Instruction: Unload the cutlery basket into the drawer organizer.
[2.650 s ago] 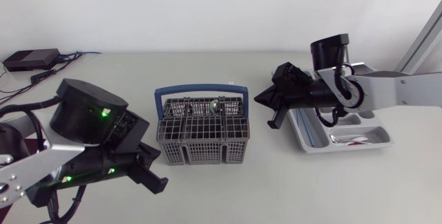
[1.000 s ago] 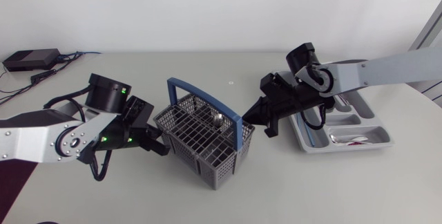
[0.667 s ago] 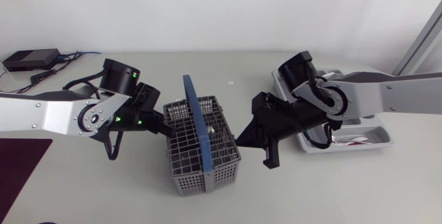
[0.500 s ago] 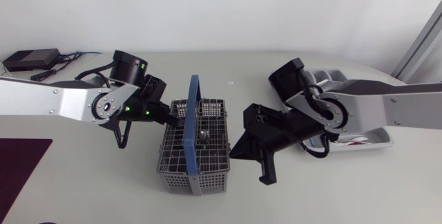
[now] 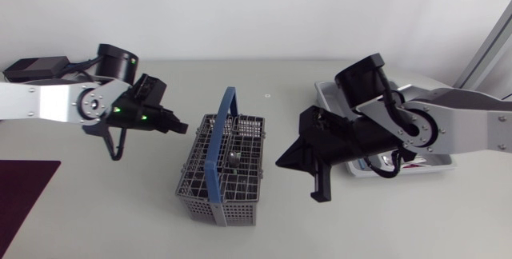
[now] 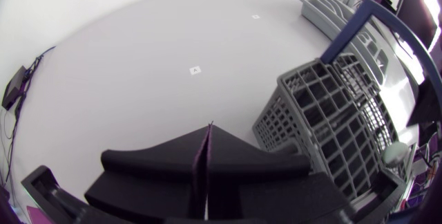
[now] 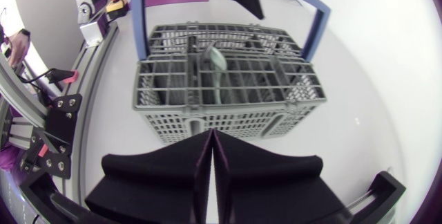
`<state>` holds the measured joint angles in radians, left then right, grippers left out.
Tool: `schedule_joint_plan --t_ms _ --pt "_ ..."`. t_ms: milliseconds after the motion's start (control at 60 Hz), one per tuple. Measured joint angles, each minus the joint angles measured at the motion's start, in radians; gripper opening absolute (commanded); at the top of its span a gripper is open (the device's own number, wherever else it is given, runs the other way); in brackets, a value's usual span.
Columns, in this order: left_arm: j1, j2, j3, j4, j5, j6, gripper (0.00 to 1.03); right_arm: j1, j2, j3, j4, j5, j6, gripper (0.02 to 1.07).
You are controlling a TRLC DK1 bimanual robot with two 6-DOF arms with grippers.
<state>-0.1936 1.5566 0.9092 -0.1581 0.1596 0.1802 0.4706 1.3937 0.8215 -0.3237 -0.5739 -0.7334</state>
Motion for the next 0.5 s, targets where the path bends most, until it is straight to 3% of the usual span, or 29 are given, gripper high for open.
schedule_joint_plan --t_ms 217,500 --pt "-0.032 -0.33 -0.136 -0.193 0.051 0.061 0.04 -0.115 0.103 0.06 0.074 0.003 0.0 0.07" --pt "-0.21 -0.505 -0.164 -0.457 0.105 0.086 0.04 -0.159 0.296 0.169 0.187 0.003 0.053 0.07"
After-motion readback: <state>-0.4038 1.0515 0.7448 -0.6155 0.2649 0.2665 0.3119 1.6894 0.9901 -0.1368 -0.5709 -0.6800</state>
